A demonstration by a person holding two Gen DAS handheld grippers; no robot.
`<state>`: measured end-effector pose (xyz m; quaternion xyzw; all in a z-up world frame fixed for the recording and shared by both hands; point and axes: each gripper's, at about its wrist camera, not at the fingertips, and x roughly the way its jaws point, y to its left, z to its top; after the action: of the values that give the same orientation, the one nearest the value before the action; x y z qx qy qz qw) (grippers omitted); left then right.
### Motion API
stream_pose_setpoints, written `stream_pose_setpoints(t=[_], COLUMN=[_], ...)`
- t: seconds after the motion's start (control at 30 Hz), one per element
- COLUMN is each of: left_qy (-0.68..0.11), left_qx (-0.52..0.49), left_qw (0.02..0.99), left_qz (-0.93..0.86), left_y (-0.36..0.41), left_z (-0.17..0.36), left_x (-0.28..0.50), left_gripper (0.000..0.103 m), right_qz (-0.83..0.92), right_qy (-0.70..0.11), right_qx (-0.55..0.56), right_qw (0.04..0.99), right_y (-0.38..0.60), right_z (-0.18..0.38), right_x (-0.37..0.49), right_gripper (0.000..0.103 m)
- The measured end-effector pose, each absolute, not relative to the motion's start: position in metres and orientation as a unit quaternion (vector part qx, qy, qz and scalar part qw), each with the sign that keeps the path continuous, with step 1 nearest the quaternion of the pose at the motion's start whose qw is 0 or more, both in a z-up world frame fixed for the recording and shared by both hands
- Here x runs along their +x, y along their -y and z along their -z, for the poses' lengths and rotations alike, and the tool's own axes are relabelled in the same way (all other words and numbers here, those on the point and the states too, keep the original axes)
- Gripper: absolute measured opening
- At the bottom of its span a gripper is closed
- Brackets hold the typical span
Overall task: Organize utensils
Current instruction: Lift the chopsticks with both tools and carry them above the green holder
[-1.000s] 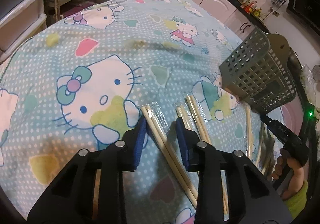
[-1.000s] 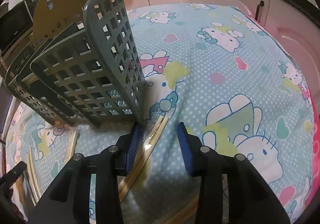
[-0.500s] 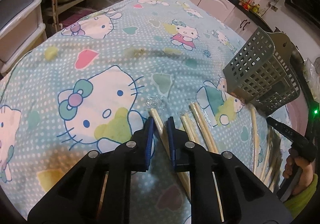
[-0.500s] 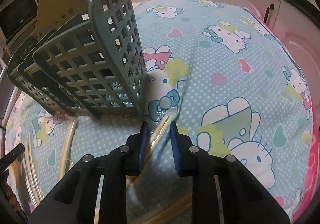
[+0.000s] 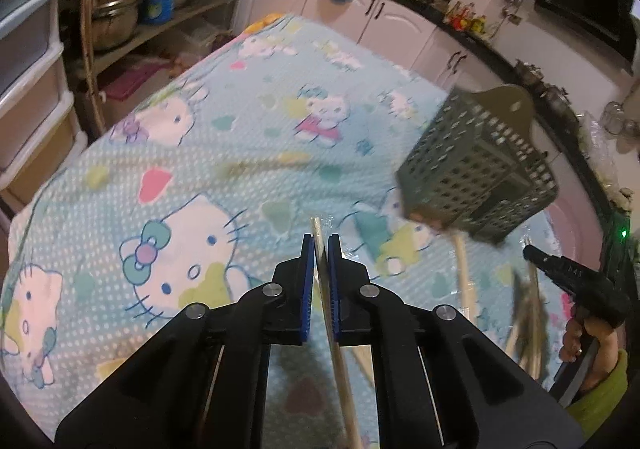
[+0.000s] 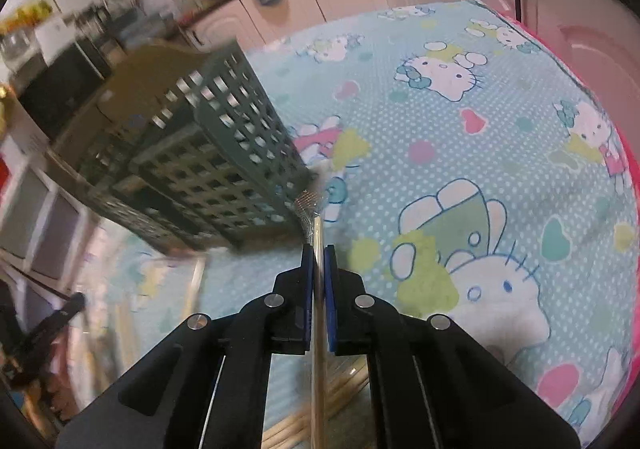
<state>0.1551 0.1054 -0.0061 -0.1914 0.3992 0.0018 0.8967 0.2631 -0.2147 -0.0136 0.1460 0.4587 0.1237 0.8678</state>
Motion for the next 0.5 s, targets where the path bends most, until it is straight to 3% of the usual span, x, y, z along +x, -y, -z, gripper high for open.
stream_pose_setpoints(t=[0.5], left_qy=[-0.306], left_qx=[-0.147], left_qw=[0.939], left_qz=[0.060], left_y=[-0.061], left_z=[-0.089], left_x=[0.166], left_gripper=[0.001], right_qz=[-0.212], right_qy=[-0.292], right_qx=[0.138], right_qw=[0.922], right_y=[0.207], right_z=[-0.094], right_x=[0.209], right_gripper=[0.005])
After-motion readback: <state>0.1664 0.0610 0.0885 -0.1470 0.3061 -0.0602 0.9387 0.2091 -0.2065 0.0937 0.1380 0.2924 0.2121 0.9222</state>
